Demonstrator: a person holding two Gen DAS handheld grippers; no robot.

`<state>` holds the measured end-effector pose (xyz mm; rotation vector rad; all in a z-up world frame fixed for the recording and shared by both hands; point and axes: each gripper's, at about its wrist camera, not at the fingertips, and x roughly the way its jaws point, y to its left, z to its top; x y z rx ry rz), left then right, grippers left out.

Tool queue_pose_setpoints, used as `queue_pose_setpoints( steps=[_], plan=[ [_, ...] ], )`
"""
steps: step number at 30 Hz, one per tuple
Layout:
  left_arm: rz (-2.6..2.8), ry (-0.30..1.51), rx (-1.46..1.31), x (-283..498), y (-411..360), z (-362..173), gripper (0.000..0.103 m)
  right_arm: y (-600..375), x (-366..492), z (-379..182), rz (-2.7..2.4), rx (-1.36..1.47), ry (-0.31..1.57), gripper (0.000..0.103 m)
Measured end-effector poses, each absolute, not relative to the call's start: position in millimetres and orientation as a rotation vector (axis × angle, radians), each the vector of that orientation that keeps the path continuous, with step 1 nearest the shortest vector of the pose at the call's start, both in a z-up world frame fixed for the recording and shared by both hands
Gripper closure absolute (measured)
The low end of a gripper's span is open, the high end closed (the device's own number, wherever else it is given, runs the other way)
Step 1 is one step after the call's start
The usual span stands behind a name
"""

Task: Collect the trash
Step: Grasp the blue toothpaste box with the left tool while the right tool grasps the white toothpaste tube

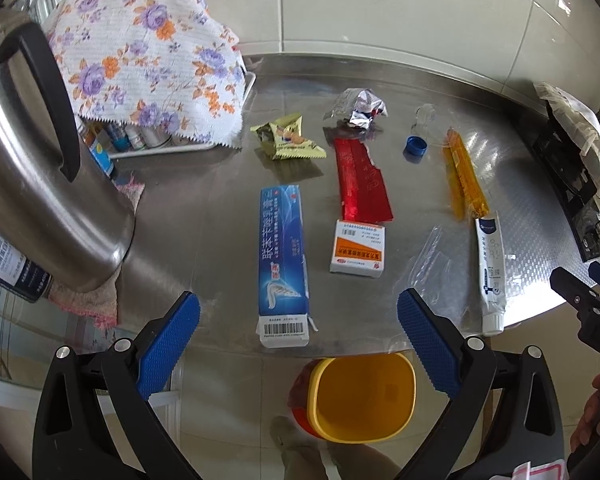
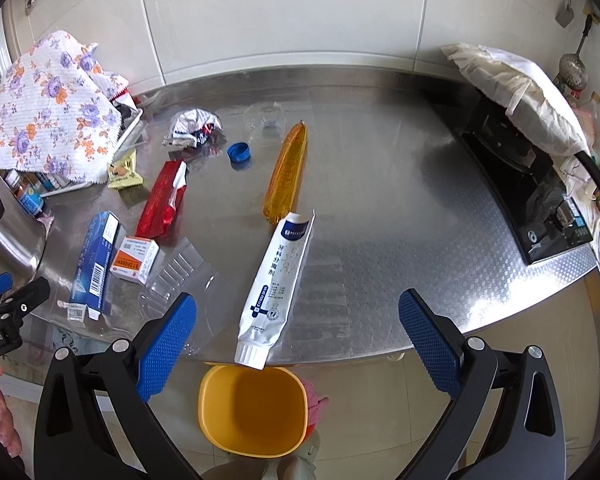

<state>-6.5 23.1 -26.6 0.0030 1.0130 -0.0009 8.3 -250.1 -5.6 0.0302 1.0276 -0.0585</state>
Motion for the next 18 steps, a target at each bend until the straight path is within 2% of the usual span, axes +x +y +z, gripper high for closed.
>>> queue_pose_setpoints(
  steps=[13,18],
  plan=[
    [0.012,1.086,-0.122,32.7,64.3,-74.6,0.005,-249.8,38.6,-67.9,-0.080,0.054,1.111,0.008],
    [-0.008,1.112,-0.093,52.4,61.0,-92.3,0.013,-252.4,51.4,-77.2,-0.098,0.063,1.120,0.008]
  ],
)
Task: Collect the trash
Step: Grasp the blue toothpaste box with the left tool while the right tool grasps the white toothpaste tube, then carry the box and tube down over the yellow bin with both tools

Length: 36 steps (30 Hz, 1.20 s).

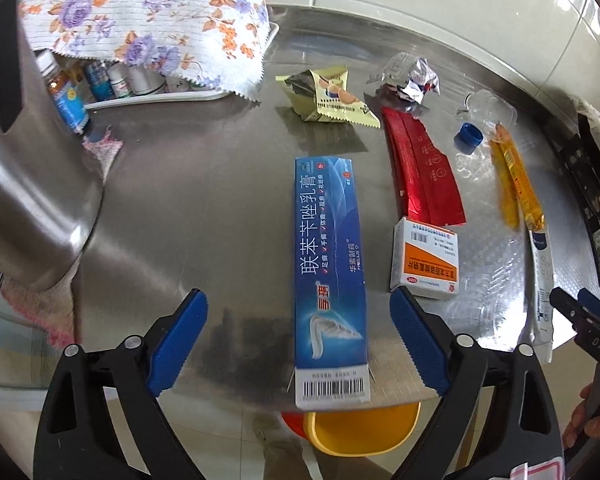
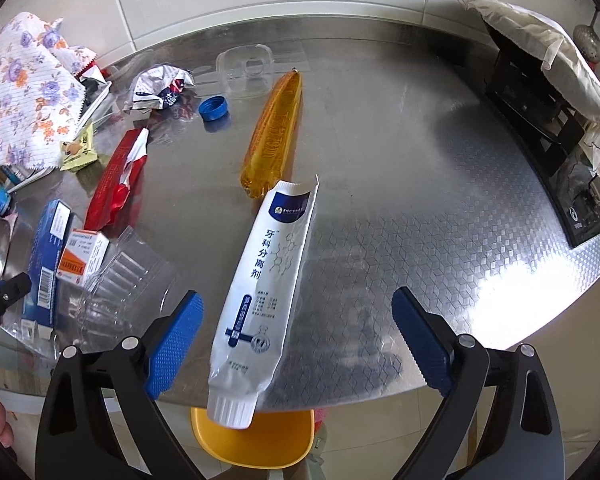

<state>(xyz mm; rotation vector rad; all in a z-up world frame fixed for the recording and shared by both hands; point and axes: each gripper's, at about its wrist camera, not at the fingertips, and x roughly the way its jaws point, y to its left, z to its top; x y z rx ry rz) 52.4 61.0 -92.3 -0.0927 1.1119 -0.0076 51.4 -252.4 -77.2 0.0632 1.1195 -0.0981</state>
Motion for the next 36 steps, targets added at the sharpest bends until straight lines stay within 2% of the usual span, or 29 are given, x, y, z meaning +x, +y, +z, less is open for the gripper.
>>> queue_pose_setpoints(
  steps=[7,12,15,17,19,21,22,24,36],
  plan=[
    [-0.030,1.144,-0.056,61.4,56.3,-110.3,0.033,-251.7,62.4,-87.5,-0.114,0.069,1.143,0.010],
    [-0.018,1.107,0.041,58.7,46.3,-110.4,0.036,-248.1,70.5,-98.5,-0.131,0.052,1.168,0.022],
    [-0.012,1.086,0.048,57.7,45.7,-110.2,0.035,-244.9,72.3,-102.1,-0.136,0.045,1.164,0.024],
    [-0.006,1.078,0.046,55.6,44.6,-110.7,0.037,-242.2,72.6,-102.2,-0.128,0.044,1.158,0.029],
    [-0.010,1.071,0.036,54.1,44.6,-111.6,0.039,-238.0,72.3,-101.6,-0.104,0.045,1.146,0.047],
    [-0.019,1.062,0.038,52.6,42.6,-111.5,0.045,-233.2,71.2,-99.5,-0.077,0.039,1.136,0.059],
    [-0.021,1.056,0.041,52.7,40.5,-112.4,0.053,-231.7,71.5,-99.5,-0.073,0.041,1.137,0.060],
    [-0.024,1.054,0.037,52.7,39.9,-111.8,0.062,-234.2,71.6,-98.9,-0.057,0.076,1.134,0.062],
    [-0.045,1.034,-0.017,53.6,49.1,-101.4,0.063,-245.2,65.2,-83.2,-0.035,0.147,1.088,0.064]
  ],
)
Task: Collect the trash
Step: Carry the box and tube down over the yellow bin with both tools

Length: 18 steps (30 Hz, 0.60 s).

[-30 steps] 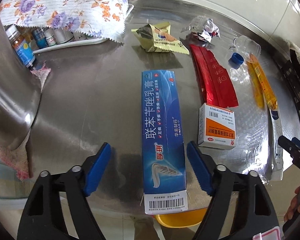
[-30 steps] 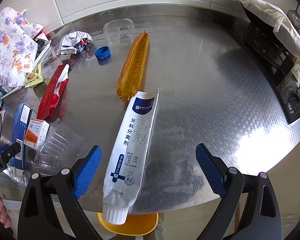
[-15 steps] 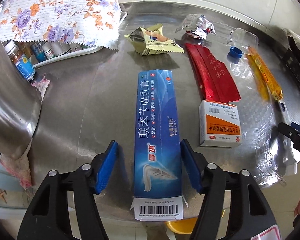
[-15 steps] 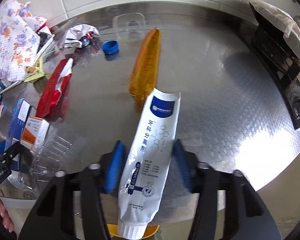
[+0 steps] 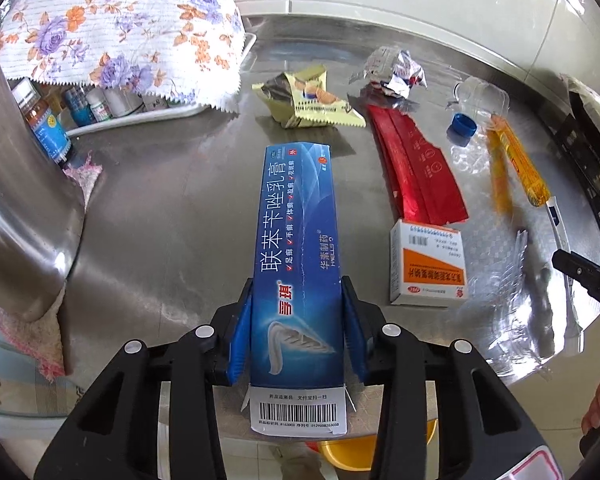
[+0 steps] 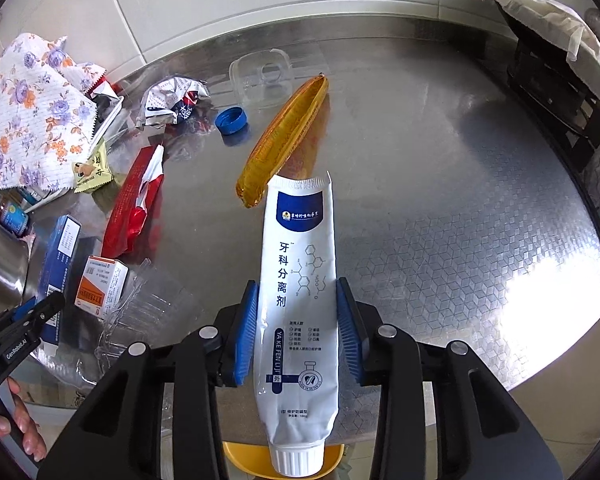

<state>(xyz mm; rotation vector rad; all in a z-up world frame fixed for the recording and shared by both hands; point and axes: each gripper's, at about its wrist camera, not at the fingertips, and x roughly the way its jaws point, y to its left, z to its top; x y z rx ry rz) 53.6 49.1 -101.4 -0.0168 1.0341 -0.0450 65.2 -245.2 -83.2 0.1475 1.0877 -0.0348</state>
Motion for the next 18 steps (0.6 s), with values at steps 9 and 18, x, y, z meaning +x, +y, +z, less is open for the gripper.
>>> queue_pose_setpoints(
  steps=[9,18],
  plan=[
    [0.009,0.998,-0.033,40.1,47.1,-82.6,0.063,-253.6,59.1,-75.2,0.012,0.139,1.081,0.064],
    [0.089,0.965,-0.037,-0.4,30.5,-68.7,0.063,-260.8,45.9,-63.2,0.124,0.124,1.048,0.064]
  ],
)
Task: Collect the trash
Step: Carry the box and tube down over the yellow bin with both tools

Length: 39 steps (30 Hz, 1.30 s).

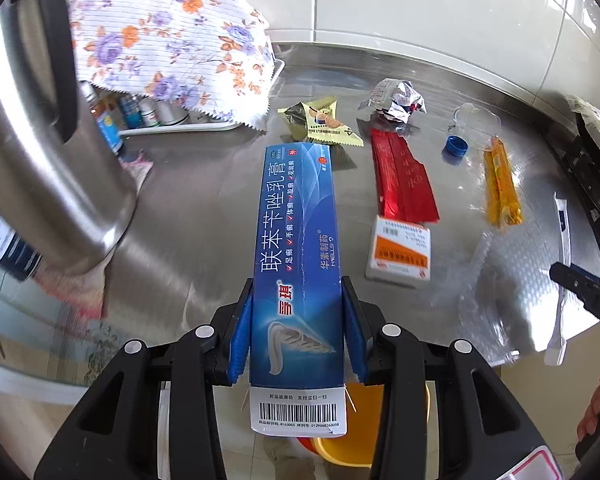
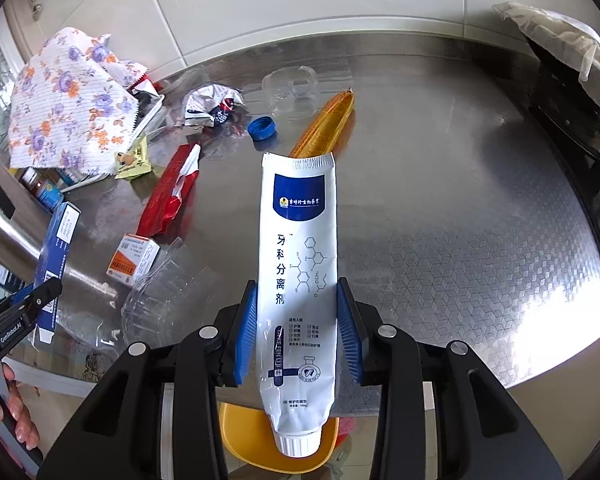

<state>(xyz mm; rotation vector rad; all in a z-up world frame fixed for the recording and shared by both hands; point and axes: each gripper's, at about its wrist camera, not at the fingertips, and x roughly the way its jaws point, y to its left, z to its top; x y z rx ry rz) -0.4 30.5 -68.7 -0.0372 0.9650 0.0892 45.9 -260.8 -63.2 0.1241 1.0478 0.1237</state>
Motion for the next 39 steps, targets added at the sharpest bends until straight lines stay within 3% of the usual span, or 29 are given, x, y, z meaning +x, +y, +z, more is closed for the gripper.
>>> queue_pose_setpoints(
  steps=[21,29,39],
  plan=[
    [-0.053,0.970,0.019,-144.3,5.5,-81.6,0.063,-249.8,-103.2,-41.6,0.097,0.138,1.018,0.064],
    [-0.126,1.093,0.049,-195.5,-5.1,-125.8,0.063,-239.9,-172.4,-79.5,0.097,0.149,1.138,0.064],
    [-0.209,1.316,0.069,-193.5,-30.6,-212.7,0.063,-237.5,-175.8,-159.8,0.168,0.204,1.377,0.064]
  ],
)
